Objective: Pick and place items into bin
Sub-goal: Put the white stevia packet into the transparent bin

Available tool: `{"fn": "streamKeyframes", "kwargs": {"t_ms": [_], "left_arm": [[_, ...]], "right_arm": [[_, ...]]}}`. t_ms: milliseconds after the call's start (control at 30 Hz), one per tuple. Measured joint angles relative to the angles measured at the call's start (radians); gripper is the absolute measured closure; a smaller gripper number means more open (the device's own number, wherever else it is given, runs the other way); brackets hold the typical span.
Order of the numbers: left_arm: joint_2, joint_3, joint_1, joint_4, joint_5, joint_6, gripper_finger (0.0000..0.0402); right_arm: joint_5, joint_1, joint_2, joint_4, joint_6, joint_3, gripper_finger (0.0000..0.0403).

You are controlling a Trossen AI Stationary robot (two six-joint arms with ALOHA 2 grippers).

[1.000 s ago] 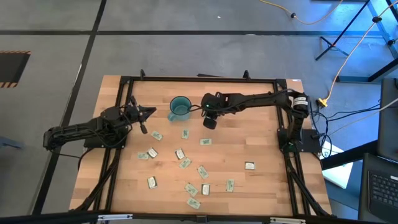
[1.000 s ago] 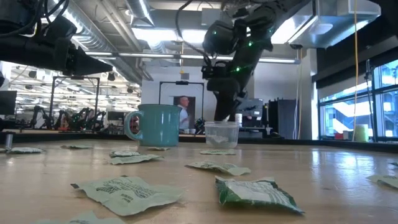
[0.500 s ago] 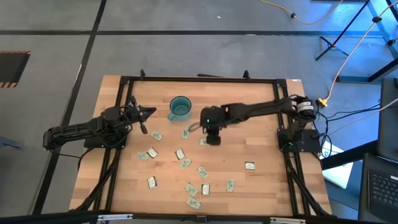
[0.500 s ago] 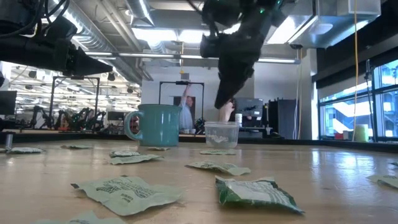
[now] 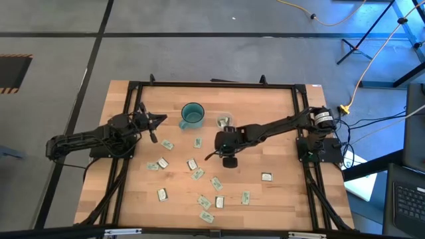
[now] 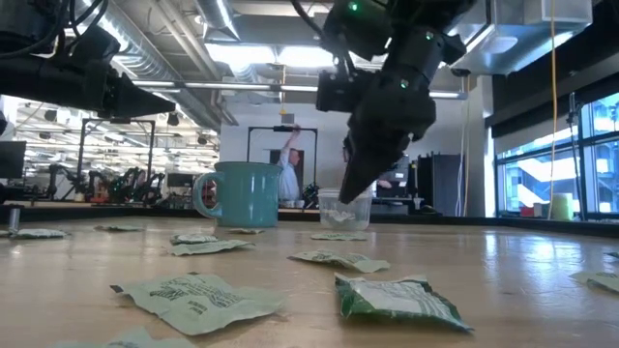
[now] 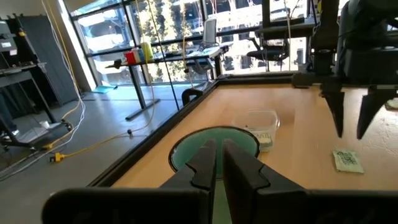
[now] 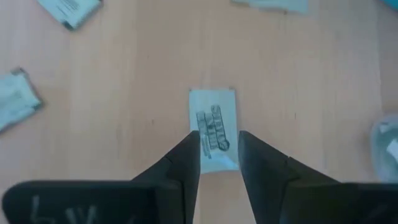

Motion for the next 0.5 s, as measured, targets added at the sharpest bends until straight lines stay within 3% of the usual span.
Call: {"fn": "streamKeyframes", "kwargs": {"t_ms": [500], "left_arm": [[0.000,0.000,0.000,-0.001,-0.001,0.000,0.0382]], "right_arm": [[-0.002,0.000,-0.001,0.203,0.002,-0.153,0.0290]]}}
